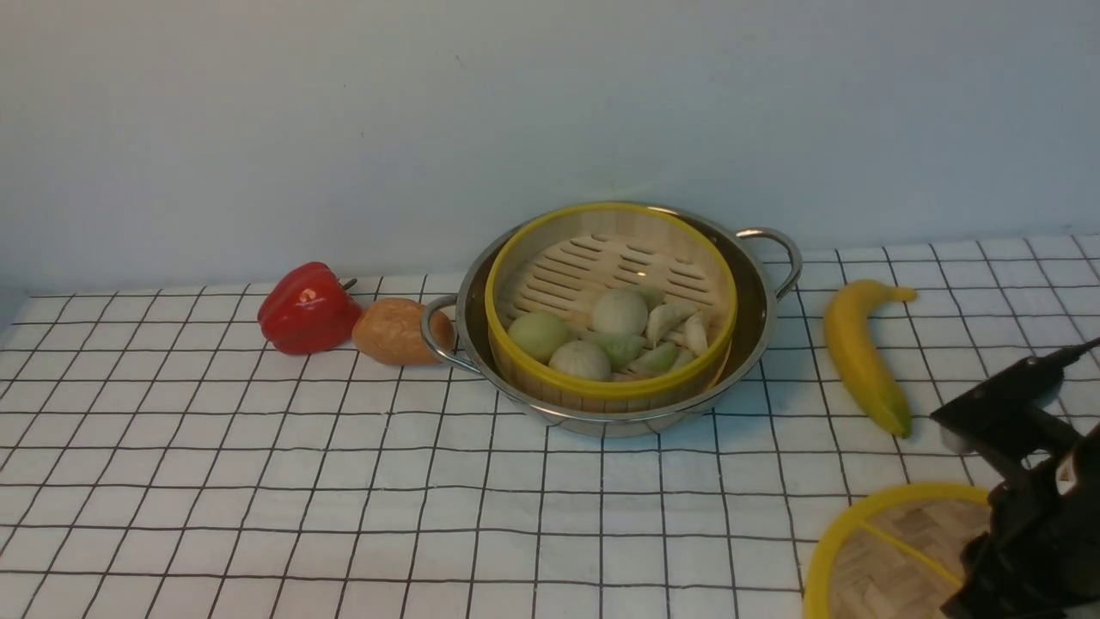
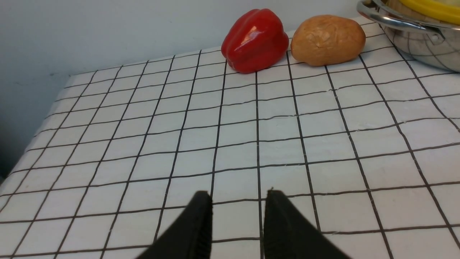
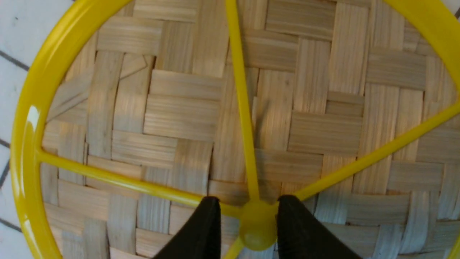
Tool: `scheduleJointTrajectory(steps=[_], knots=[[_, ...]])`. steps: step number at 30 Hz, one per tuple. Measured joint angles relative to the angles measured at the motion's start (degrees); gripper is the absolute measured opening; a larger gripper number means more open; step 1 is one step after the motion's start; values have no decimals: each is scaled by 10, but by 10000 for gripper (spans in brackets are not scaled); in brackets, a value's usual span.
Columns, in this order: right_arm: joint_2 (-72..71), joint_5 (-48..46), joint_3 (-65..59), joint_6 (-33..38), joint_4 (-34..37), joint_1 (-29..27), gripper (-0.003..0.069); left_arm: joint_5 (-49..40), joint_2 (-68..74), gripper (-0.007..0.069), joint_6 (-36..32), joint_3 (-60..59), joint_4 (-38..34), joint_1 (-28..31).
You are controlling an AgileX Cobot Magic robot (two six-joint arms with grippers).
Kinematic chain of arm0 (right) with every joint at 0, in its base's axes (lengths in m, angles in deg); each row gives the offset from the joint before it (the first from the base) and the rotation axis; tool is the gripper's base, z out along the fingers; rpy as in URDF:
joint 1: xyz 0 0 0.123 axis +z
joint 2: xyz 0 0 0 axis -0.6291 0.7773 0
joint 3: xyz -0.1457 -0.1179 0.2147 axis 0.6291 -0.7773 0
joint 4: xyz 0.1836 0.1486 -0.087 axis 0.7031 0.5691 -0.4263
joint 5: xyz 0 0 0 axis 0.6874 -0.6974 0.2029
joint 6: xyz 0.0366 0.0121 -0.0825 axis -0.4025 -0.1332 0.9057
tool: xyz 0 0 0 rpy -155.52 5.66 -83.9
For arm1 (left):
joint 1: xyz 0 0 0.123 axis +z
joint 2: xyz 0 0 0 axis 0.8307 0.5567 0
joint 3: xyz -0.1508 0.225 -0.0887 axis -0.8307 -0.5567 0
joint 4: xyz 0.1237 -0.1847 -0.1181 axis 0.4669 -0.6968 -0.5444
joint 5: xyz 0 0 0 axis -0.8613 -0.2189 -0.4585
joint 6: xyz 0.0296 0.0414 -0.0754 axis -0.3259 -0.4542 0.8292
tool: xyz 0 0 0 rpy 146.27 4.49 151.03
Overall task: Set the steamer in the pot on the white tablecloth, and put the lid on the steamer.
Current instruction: 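Move the gripper down to the bamboo steamer lid and grasp its center knob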
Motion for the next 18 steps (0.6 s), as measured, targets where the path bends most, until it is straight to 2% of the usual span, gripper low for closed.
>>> scheduleJointTrajectory(steps=[5,9,10,18], knots=[[12,2,3,-4,-8,0,241,0,0,202,0,0,0,0],[12,-12,6,-7,-13,0,173,0,0,206,0,0,0,0],[12,-29,13,-9,-13,0,148,0,0,210,0,0,0,0],[3,-173,130,-9,-7,0,148,0,0,222,0,0,0,0]])
